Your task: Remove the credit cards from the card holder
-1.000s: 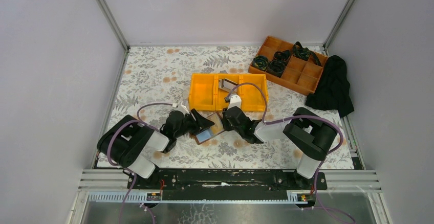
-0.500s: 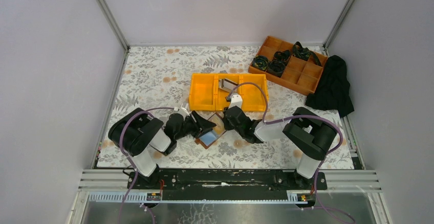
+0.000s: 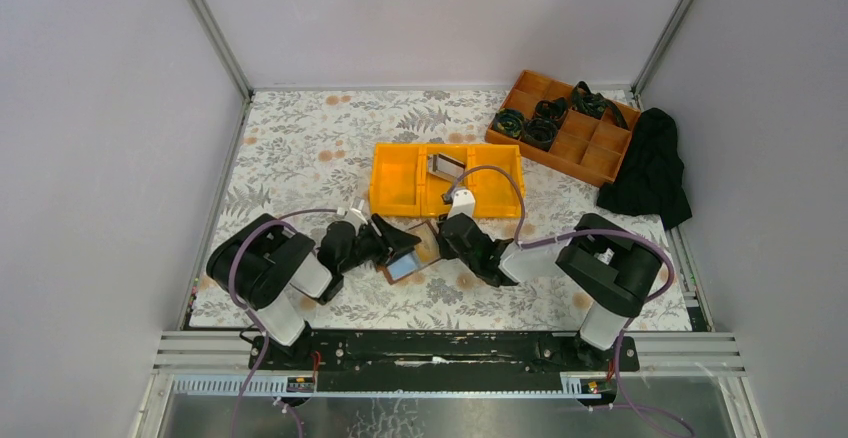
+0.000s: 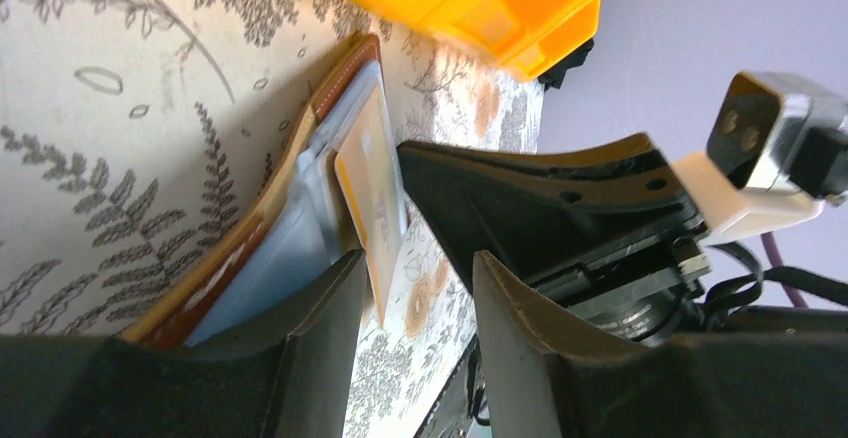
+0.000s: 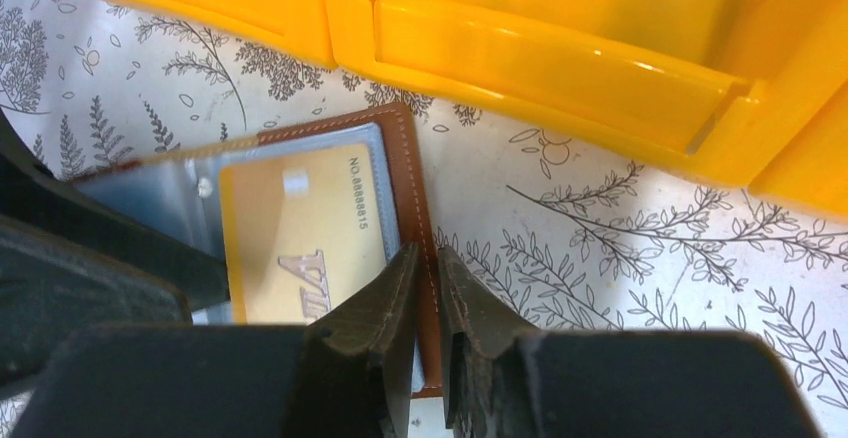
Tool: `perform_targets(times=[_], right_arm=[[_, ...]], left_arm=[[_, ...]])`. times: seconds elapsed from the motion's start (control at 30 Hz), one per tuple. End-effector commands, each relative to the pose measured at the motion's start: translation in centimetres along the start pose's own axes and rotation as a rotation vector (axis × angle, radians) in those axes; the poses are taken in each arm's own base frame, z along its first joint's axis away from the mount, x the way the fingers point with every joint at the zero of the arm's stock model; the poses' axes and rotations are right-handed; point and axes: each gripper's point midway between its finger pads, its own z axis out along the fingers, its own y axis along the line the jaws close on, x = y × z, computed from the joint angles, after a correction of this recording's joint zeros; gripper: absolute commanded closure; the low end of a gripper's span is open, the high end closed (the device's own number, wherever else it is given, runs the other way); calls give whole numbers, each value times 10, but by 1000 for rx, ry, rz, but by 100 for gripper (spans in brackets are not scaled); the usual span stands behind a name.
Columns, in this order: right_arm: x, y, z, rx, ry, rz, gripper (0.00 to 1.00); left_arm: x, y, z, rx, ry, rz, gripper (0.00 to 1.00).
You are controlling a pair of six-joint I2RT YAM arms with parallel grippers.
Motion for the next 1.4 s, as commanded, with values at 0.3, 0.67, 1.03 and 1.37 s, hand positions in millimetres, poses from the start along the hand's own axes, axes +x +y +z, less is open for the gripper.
perform_targets(times=[0.3,0.67,1.03,1.37], right_arm=[[37,37,-17,-134,124,-9,80],[36,38,-17,-125,120,-11,81],[22,19,-38,-71,76,-19,81],[-6,24,-65,-111,13,-20,81]], left_arm=[[-18,-49,13,161,-41,52,50],[-14,-31,11,91,-25,74,65],[-8,-9,6,-3,24,117,96],[5,9,1,-15,57,81,100]])
